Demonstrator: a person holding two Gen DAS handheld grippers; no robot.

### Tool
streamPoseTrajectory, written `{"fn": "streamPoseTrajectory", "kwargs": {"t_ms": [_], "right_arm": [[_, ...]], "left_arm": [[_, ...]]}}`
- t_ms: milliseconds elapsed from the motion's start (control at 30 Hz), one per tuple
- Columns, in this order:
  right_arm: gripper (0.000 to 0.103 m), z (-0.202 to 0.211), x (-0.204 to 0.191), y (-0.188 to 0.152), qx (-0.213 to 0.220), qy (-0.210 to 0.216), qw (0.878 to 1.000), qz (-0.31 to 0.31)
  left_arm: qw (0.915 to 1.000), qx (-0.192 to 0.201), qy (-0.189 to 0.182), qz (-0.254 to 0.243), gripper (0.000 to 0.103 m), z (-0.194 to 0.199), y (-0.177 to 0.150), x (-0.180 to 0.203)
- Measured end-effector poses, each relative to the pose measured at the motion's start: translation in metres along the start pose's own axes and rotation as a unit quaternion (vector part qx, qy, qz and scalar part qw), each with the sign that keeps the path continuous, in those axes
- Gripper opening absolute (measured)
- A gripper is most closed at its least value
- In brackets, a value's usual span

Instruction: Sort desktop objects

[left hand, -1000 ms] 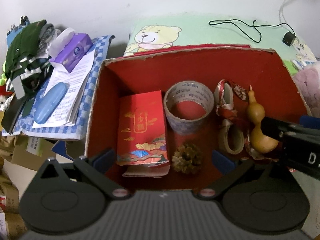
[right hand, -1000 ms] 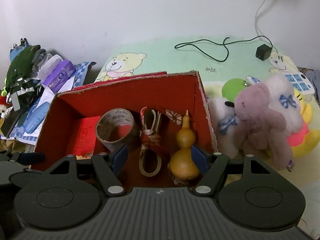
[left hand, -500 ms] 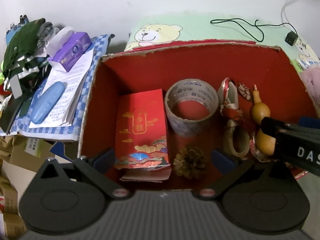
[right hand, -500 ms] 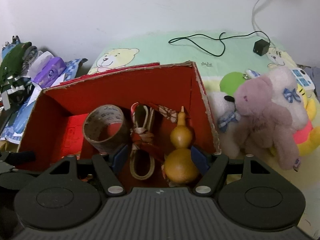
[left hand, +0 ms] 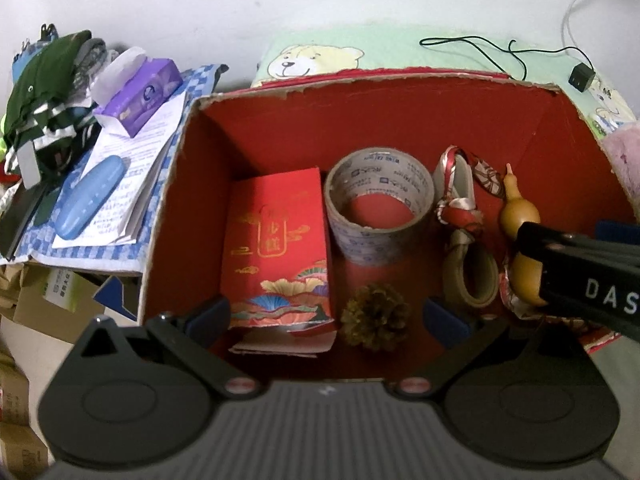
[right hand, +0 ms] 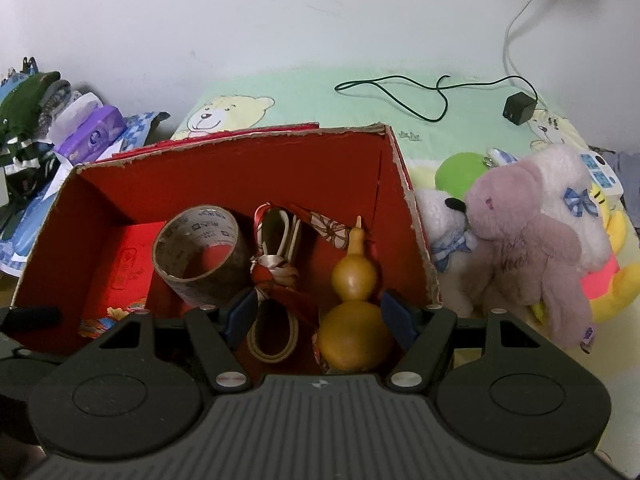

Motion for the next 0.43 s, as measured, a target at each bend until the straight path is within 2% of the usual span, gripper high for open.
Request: {"fn": "streamPoseTrajectory", "kwargs": {"t_ms": [100,233,433], "right_arm": [[0.070,0.0016,0.0012,0.0000,0.007,0.007,1.000,-0.007],[0.069,0.0025,0.0022,-0.0003,0.014,0.011,1.000,-0.012],[0.069,0.0026,0.0018,-0.0003,0.017,0.011,1.000,-0.013]], "left_arm": [[0.9997,-0.005,-0.020,0.009,0.102,-0.0002,0.0004,0.0009],[0.9999,0.013,0.002,-0.004,0.100,0.0038,0.0016,0.0028],[0.9995,0.024,-0.017,0.007,0.097,0.0096,0.0089,-0.0010]]}}
Point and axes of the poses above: each gripper's, at about its wrist camera, not at the fingertips, and z roughly against the way its jaws point, x to its right, y to its top, the point moved 7 cm from there along -z, roughly the way its jaws point, and after that the axes turned 1 degree about -x, right-handed, at the moved point
